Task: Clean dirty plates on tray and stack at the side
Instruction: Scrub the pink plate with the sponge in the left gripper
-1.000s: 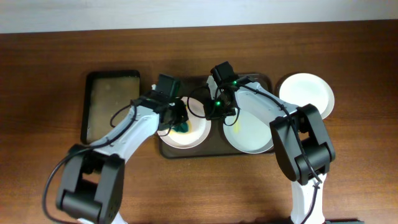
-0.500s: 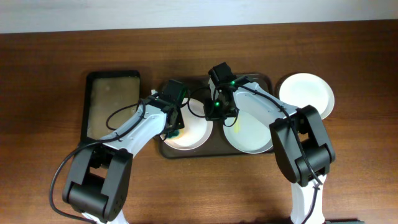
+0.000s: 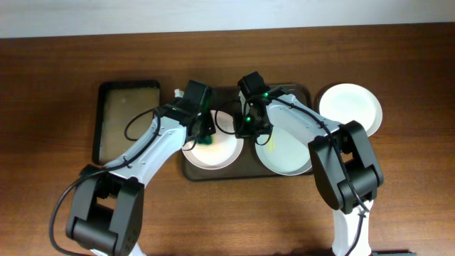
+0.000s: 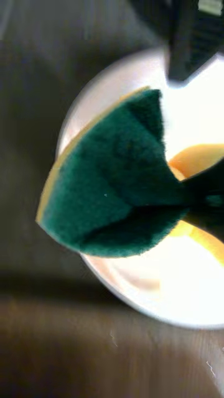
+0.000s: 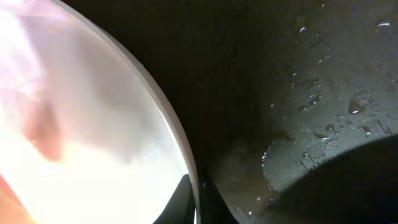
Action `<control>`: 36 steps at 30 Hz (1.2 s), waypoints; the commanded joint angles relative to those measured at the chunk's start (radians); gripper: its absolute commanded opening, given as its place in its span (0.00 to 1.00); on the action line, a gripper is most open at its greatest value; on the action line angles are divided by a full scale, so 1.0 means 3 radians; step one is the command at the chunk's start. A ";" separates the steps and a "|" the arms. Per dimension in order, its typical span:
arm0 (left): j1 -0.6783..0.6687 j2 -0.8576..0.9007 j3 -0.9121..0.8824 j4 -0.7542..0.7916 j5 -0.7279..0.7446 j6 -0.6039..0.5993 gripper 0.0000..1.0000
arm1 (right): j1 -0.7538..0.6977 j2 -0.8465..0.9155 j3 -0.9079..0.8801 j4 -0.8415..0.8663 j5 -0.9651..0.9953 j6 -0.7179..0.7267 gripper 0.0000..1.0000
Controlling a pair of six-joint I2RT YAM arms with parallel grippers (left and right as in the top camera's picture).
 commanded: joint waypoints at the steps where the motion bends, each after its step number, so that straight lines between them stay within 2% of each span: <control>1: -0.0027 0.0256 0.0047 0.0184 0.0483 0.0036 0.00 | -0.0023 0.0102 -0.0117 -0.0060 0.0415 0.0039 0.04; 8: 0.0004 0.0589 0.0047 0.0278 0.0380 0.0029 0.00 | -0.0023 0.0102 -0.0117 -0.0060 0.0416 0.0039 0.04; 9: 0.0005 0.0598 0.0047 0.0266 0.0248 0.0050 0.00 | -0.0023 0.0102 -0.0117 -0.0061 0.0416 0.0039 0.04; 13: 0.0045 0.0529 0.0078 -0.0174 -0.0886 0.0168 0.00 | -0.0023 0.0102 -0.0117 -0.0062 0.0439 0.0039 0.04; 18: 0.0134 0.0286 0.0148 -0.0599 -0.1582 0.0167 0.00 | -0.0023 0.0102 -0.0117 -0.0065 0.0492 0.0039 0.04; 21: 0.0183 0.0050 0.0155 -0.0713 -0.1550 0.0164 0.00 | -0.0023 0.0102 -0.0117 -0.0064 0.0492 0.0038 0.04; 23: 0.0187 -0.0153 0.0155 -0.0763 -0.1339 0.0141 0.00 | -0.0022 0.0102 -0.0117 -0.0064 0.0490 0.0039 0.04; 28: 0.0186 -0.0408 0.0154 -0.0688 -0.0057 0.0140 0.00 | -0.0022 0.0102 -0.0117 -0.0056 0.0490 0.0041 0.04; 30: 0.0183 -0.0371 0.0116 -0.0619 0.0245 0.0072 0.00 | -0.0022 0.0102 -0.0117 -0.0057 0.0490 0.0041 0.04; 33: 0.0163 -0.0284 0.0036 -0.0570 0.0331 -0.0095 0.00 | -0.0022 0.0102 -0.0117 -0.0060 0.0488 0.0041 0.04; 36: 0.0085 -0.0118 -0.0014 -0.0486 0.0406 -0.0100 0.00 | -0.0022 0.0102 -0.0117 -0.0048 0.0490 0.0039 0.04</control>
